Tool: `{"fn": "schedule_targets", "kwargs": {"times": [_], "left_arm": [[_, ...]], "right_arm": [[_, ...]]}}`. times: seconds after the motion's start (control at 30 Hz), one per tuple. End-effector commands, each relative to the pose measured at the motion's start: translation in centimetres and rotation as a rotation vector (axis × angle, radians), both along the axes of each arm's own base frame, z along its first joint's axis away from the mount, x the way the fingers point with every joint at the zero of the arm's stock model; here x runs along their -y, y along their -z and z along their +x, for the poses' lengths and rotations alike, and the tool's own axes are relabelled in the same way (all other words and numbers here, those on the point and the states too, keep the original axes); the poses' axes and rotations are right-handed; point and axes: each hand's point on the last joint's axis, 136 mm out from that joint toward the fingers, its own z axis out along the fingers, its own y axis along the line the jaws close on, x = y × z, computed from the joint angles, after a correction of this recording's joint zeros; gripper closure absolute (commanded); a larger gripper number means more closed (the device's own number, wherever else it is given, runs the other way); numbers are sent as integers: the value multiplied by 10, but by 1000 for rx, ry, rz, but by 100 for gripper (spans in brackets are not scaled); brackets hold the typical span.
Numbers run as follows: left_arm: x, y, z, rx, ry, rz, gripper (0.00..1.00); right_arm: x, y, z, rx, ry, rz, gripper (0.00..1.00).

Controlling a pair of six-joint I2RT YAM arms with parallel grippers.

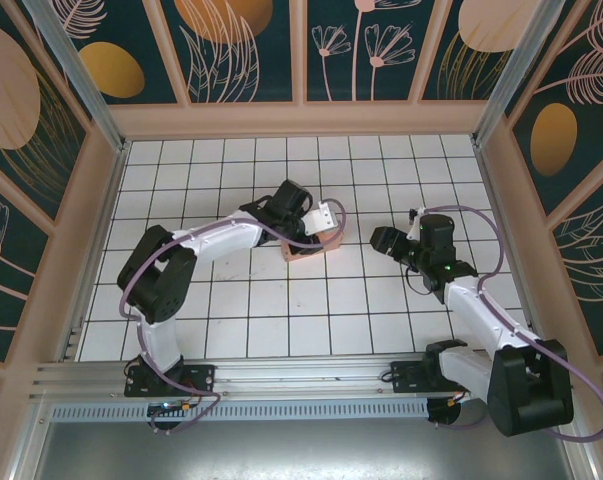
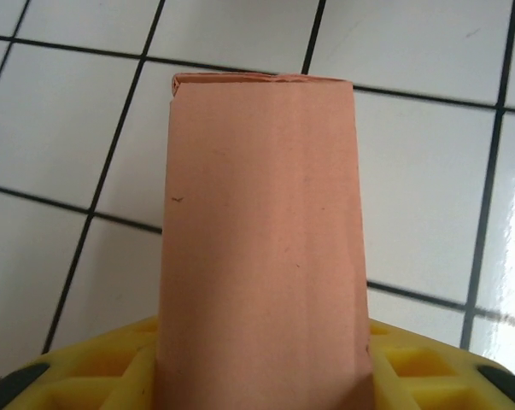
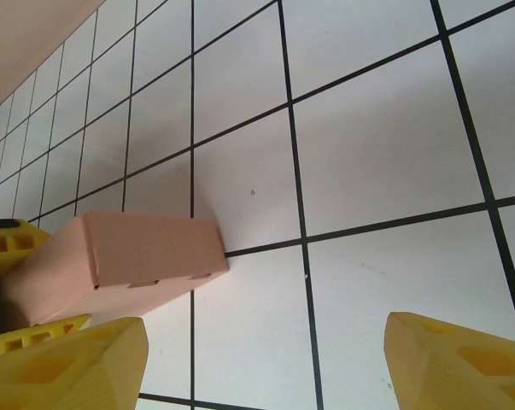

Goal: Fold the paper box

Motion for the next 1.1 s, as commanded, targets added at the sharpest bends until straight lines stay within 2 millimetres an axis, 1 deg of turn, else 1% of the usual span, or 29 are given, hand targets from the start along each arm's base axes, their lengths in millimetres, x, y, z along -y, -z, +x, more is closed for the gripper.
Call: {"fn": "schedule_targets", "kwargs": {"times": [0.0, 0.1, 0.17, 0.2, 0.23, 0.27, 0.3, 0.4, 0.47, 0.53, 0.63, 0.7, 0.8, 0.87, 0.97, 1.0, 1.07], "left_arm": [[-3, -31, 15, 255, 4, -14, 54], [-9, -29, 19, 404, 24, 33, 55], [-12, -27, 27, 480, 9, 55, 55], [-14, -22, 30, 511, 11, 70, 54], [-14, -18, 31, 540, 23, 84, 54], [-12, -22, 36, 581, 25, 81, 54], [-15, -13, 35, 601, 30, 95, 55], [-12, -11, 40, 701, 52, 102, 55], [-9, -6, 43, 742, 76, 122, 55], [-6, 6, 46, 763, 110, 182, 54], [-4, 16, 45, 773, 121, 196, 52], [-5, 19, 45, 753, 110, 193, 46], [-6, 16, 48, 706, 76, 192, 29], [-2, 11, 44, 665, 65, 154, 19], [4, -6, 35, 618, 48, 42, 5], [5, -15, 31, 599, 35, -12, 2], [4, -32, 23, 552, 10, -127, 1]], "right_arm": [[-2, -1, 3, 19, -10, 18, 27], [-3, 1, 3, 16, -12, 23, 27], [-4, 3, 4, 12, -15, 26, 27], [-5, 5, 4, 9, -17, 28, 27], [-5, 6, 4, 8, -17, 30, 27], [-5, 7, 4, 6, -18, 31, 27], [-5, 9, 4, 0, -18, 32, 27], [-5, 12, 5, -8, -17, 28, 27], [-6, 14, 6, -12, -19, 27, 27], [-6, 15, 7, -16, -21, 26, 28], [-8, 15, 9, -21, -26, 28, 28], [-8, 14, 10, -20, -29, 27, 28], [-8, 13, 12, -14, -27, 20, 28], [-9, 13, 13, -9, -33, 22, 28], [-11, 12, 15, -1, -43, 27, 28], [-11, 12, 15, 2, -46, 24, 27], [-10, 9, 16, 17, -53, 8, 27]]}}
